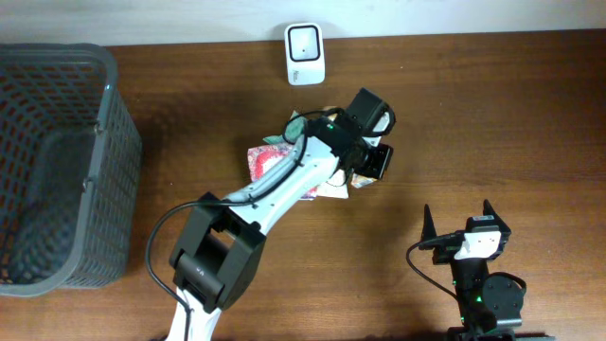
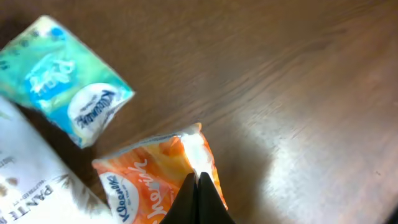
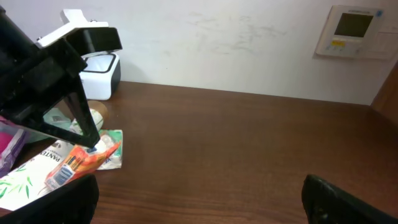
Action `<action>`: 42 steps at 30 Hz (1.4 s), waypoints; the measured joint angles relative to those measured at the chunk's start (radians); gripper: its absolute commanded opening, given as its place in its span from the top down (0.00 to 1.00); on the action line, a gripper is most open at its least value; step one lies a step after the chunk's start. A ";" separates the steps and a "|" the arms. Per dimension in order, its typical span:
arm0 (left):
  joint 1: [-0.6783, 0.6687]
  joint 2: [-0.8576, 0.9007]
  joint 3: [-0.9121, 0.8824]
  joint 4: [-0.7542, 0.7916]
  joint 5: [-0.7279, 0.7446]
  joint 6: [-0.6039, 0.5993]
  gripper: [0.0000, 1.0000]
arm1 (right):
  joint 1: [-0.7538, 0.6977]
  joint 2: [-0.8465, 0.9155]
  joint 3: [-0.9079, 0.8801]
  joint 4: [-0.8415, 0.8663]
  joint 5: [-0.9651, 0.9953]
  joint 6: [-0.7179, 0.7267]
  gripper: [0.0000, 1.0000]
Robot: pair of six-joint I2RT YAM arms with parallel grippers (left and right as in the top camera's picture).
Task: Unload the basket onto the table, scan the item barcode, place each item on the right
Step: 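Grasp the orange tissue pack from the basket with left gripper, place on table, then reach the right gripper to the pink floral pack and grasp it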
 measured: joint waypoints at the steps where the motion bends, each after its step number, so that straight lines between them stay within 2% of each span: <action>1: -0.008 0.000 0.000 0.000 -0.031 -0.014 0.71 | 0.000 0.000 0.000 0.000 0.000 0.000 0.01; 2: -0.017 0.000 0.000 0.000 -0.084 -0.023 0.58 | 0.000 0.000 0.000 0.000 0.000 0.000 0.01; 3: -0.022 0.000 0.000 0.000 -0.104 -0.028 0.40 | 0.000 0.000 0.000 0.000 0.000 0.000 0.01; 7: -0.034 0.000 0.000 0.000 -0.151 -0.031 0.33 | 0.000 0.000 0.000 0.000 0.000 0.000 0.01; 9: -0.018 0.000 0.029 -0.020 -0.154 -0.030 0.08 | 0.000 0.000 0.000 0.000 0.000 0.000 0.01; 10: -0.002 -0.001 0.064 -0.042 -0.154 -0.021 0.01 | 0.000 0.000 0.000 0.000 0.000 0.000 0.01; 12: 0.069 -0.073 0.128 -0.132 -0.158 0.021 0.01 | 0.000 0.000 0.000 0.000 0.000 0.000 0.01; 17: 0.325 -0.340 0.169 -0.298 -0.166 0.042 0.01 | 0.000 0.000 0.000 0.000 0.000 0.000 0.02; 22: 0.505 -0.358 0.173 -0.338 -0.173 0.044 0.01 | 0.000 0.000 0.000 0.000 0.000 0.000 0.01; 30: 0.532 -0.357 0.173 -0.338 -0.188 0.045 0.01 | 0.000 0.000 0.000 0.000 0.000 0.000 0.01; 38: 0.538 -0.357 0.173 -0.288 -0.548 0.048 0.01 | 0.000 0.000 0.000 0.000 0.000 0.000 0.01; 42: 0.544 -0.357 0.173 -0.288 -0.599 0.048 0.01 | 0.000 0.000 0.000 0.005 -0.033 0.000 0.01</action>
